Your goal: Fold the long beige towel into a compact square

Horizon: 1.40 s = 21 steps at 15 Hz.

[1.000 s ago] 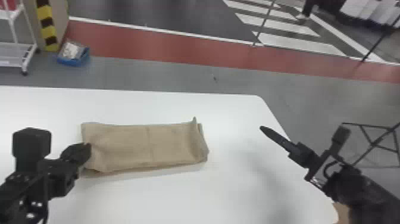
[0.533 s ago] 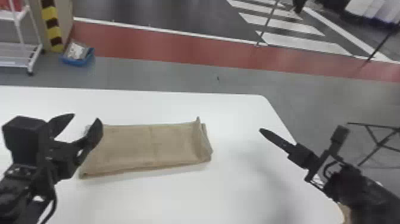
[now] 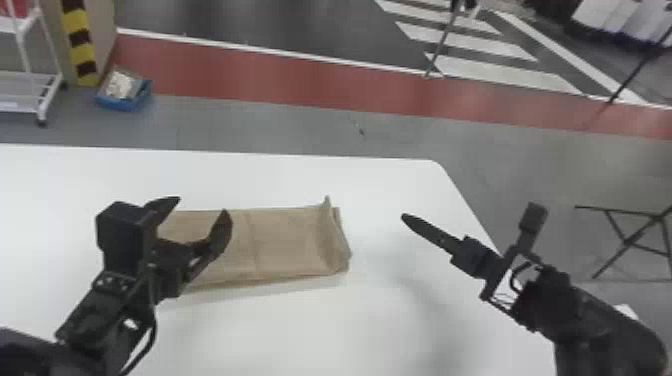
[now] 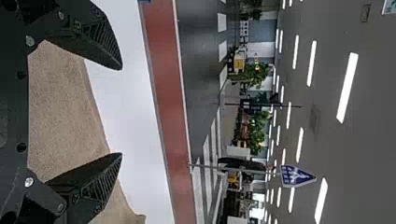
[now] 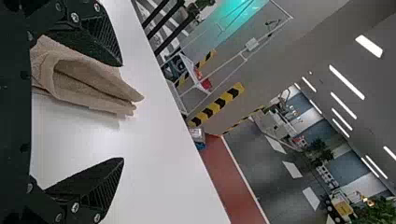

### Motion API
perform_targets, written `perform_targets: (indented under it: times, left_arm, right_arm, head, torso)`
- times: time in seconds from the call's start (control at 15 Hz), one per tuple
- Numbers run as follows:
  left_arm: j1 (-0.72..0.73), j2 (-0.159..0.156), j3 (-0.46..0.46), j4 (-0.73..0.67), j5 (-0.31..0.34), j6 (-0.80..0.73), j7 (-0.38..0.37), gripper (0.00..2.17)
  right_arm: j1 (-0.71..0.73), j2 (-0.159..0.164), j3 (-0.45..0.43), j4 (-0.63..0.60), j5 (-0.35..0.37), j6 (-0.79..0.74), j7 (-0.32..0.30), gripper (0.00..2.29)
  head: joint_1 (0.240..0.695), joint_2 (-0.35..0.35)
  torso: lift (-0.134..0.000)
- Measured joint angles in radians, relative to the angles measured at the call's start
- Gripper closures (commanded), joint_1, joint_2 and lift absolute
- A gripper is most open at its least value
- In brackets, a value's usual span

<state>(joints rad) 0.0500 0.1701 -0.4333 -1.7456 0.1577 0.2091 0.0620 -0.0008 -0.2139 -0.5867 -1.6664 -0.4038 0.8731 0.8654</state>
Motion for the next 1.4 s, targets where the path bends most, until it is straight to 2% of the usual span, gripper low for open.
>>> perform_targets:
  times: [0.07,0.2,0.33,0.53,0.73,1.2,1.4]
  left_arm:
    - [-0.017,-0.010,-0.009,0.003,0.000,0.039,0.004,2.00]
    - [-0.050,-0.024,-0.018,0.006,0.013,0.173,0.000,2.01]
    - [-0.070,-0.034,-0.024,0.012,0.023,0.239,0.004,2.00]
    - [-0.081,-0.041,-0.028,0.030,0.018,0.263,0.014,2.00]
    - [-0.095,-0.044,-0.031,0.068,0.008,0.280,0.019,2.00]
    - [-0.101,-0.039,-0.029,0.105,0.005,0.284,0.014,2.00]
    - [-0.101,-0.032,-0.025,0.106,0.006,0.285,0.009,2.00]
  right_arm:
    - [0.002,0.000,0.000,-0.007,0.000,0.008,0.000,0.19]
    - [0.004,0.000,0.000,-0.011,0.000,0.015,0.000,0.19]
    - [0.004,0.000,0.009,-0.011,0.000,0.013,-0.016,0.18]
    - [-0.030,0.000,0.065,0.019,0.026,0.004,-0.039,0.19]
    - [-0.069,0.001,0.149,0.026,0.072,0.035,-0.124,0.19]
    - [-0.175,0.057,0.256,0.000,0.160,0.209,-0.254,0.21]
    - [-0.240,0.062,0.298,0.021,0.232,0.327,-0.268,0.22]
  head:
    - [0.695,-0.350]
    - [0.695,-0.350]
    - [0.695,-0.350]
    - [0.695,-0.350]
    - [0.695,-0.329]
    - [0.695,-0.258]
    - [0.695,-0.241]
  torso:
    - [-0.124]
    - [-0.124]
    - [-0.124]
    - [-0.124]
    - [-0.124]
    - [-0.124]
    - [-0.124]
